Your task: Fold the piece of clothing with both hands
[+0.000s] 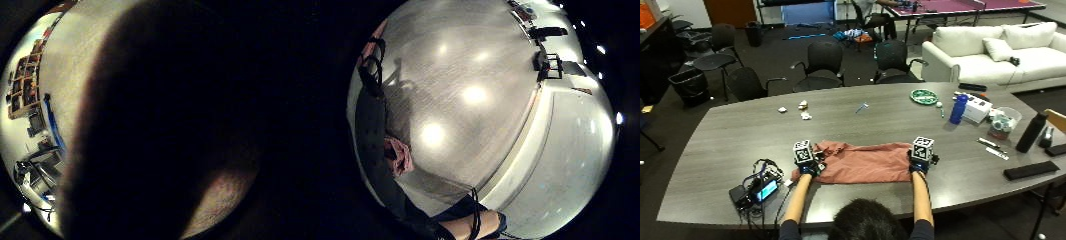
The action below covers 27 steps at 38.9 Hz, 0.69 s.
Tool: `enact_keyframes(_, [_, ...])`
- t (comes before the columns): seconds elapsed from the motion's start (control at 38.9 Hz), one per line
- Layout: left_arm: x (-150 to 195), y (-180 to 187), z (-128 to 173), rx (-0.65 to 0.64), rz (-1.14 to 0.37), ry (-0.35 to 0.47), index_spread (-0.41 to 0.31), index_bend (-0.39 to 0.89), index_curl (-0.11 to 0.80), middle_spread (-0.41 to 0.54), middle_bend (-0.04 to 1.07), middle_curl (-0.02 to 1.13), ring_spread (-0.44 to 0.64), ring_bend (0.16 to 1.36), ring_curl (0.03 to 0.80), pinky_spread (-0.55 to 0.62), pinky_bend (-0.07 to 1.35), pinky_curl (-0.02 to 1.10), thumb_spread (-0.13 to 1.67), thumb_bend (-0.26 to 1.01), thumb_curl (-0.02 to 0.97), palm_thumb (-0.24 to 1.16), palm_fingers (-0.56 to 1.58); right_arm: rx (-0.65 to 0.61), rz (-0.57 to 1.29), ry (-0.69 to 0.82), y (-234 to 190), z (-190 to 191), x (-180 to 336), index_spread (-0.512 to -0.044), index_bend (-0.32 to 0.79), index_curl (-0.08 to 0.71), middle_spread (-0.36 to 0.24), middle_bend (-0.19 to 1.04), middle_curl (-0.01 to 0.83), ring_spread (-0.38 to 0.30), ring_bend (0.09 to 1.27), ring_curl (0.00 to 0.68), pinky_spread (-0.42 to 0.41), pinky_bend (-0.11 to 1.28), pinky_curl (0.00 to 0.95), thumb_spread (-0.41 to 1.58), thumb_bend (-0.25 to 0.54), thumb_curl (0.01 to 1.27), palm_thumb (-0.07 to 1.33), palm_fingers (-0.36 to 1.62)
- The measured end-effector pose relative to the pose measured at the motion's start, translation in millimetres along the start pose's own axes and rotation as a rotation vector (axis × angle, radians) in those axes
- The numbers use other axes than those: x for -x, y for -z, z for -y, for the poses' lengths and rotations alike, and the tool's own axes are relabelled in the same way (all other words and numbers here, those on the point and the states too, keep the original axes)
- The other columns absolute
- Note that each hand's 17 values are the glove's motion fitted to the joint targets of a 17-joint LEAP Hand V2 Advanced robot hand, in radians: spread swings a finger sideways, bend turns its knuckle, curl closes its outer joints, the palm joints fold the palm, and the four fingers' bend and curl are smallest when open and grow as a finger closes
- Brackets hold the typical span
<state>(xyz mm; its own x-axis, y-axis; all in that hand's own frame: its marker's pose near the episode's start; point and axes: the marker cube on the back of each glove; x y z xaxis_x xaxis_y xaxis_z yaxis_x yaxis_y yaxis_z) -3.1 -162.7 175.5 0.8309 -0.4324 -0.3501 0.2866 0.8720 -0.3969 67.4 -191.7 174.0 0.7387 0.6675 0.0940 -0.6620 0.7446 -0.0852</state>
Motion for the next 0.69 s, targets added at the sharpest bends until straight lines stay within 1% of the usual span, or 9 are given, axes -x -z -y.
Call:
enact_keyframes(0.08, [-2.3,4.2,-5.0,-0.012,-0.037,-0.025,-0.061,0.2,0.389,0.181,0.17,0.27,0.39,0.5,0.333,0.4,0.34,0.37,1.29,-0.01,0.217,0.12,0.14,-0.018,-0.029,-0.041,3.4,4.1,-19.3,-0.226,0.17,0.294,-0.2,0.34,0.513,-0.239,0.68,0.477,-0.338,0.65,0.405,0.94,-0.017,0.57,0.98,1.3])
enact_keyframes(0.23, [-5.4,9.7,-5.4,-0.06,-0.049,-0.072,-0.066,0.19,0.395,0.173,0.16,0.26,0.37,0.5,0.323,0.38,0.32,0.36,1.29,-0.01,0.226,0.14,0.17,-0.059,-0.091,-0.109,21.1,6.4,-50.6,-0.233,0.17,0.32,-0.208,0.34,0.519,-0.242,0.68,0.478,-0.344,0.65,0.407,0.89,-0.022,0.58,0.99,1.3])
enact_keyframes(0.33, [-0.4,9.5,-4.5,-0.064,-0.032,-0.037,-0.068,0.19,0.4,0.17,0.15,0.26,0.37,0.5,0.321,0.36,0.32,0.36,1.29,-0.01,0.231,0.15,0.18,-0.068,-0.079,-0.17,46.2,5.8,-72.0,-0.236,0.17,0.336,-0.21,0.35,0.521,-0.244,0.68,0.477,-0.346,0.65,0.409,0.86,-0.025,0.59,0.99,1.29])
enact_keyframes(0.41, [3.3,9.7,-1.1,-0.077,-0.049,-0.014,-0.069,0.19,0.401,0.167,0.15,0.26,0.36,0.51,0.321,0.36,0.31,0.36,1.29,-0.01,0.231,0.15,0.19,-0.041,-0.038,-0.16,69.4,-1.4,-79.1,-0.237,0.16,0.344,-0.211,0.35,0.523,-0.245,0.68,0.479,-0.347,0.64,0.41,0.83,-0.028,0.59,0.99,1.29])
enact_keyframes(0.46, [5.0,10.7,-1.6,-0.076,-0.065,-0.02,-0.066,0.18,0.402,0.165,0.15,0.26,0.36,0.51,0.319,0.36,0.31,0.36,1.29,-0.01,0.231,0.15,0.19,-0.059,0.004,-0.152,86.0,-0.4,-77.7,-0.238,0.16,0.349,-0.211,0.34,0.523,-0.245,0.68,0.478,-0.348,0.64,0.411,0.82,-0.029,0.6,0.98,1.28])
enact_keyframes(0.54, [6.4,12.5,-9.4,-0.026,-0.092,-0.053,-0.064,0.18,0.401,0.164,0.15,0.26,0.36,0.52,0.319,0.36,0.31,0.36,1.28,-0.02,0.23,0.14,0.19,-0.095,0.043,-0.164,102.8,17.2,-66.7,-0.239,0.16,0.356,-0.212,0.34,0.524,-0.246,0.68,0.478,-0.349,0.65,0.412,0.78,-0.031,0.61,0.98,1.28])
enact_keyframes(0.59, [9.0,15.3,-14.5,-0.004,-0.104,-0.039,-0.064,0.18,0.4,0.163,0.15,0.26,0.36,0.52,0.318,0.36,0.31,0.36,1.28,-0.02,0.23,0.13,0.19,-0.118,0.052,-0.148,115.8,23.5,-55.2,-0.239,0.16,0.361,-0.212,0.35,0.525,-0.245,0.67,0.477,-0.35,0.64,0.412,0.76,-0.03,0.61,0.98,1.28])
enact_keyframes(0.64, [12.8,19.2,-18.3,-0.002,-0.107,-0.008,-0.063,0.18,0.4,0.163,0.16,0.26,0.36,0.52,0.316,0.36,0.31,0.36,1.28,-0.02,0.231,0.13,0.19,-0.151,0.062,-0.119,136.3,14.6,-43.4,-0.24,0.17,0.366,-0.212,0.35,0.525,-0.245,0.67,0.477,-0.349,0.63,0.412,0.73,-0.032,0.62,0.97,1.28])
enact_keyframes(0.69, [17.2,24.9,-21.2,-0.02,-0.107,0.003,-0.063,0.18,0.399,0.162,0.16,0.26,0.36,0.52,0.314,0.35,0.31,0.36,1.28,-0.02,0.231,0.13,0.19,-0.189,0.075,-0.08,162.9,-3.9,-27.5,-0.241,0.16,0.369,-0.212,0.35,0.528,-0.245,0.67,0.476,-0.349,0.63,0.412,0.71,-0.031,0.63,0.97,1.28])
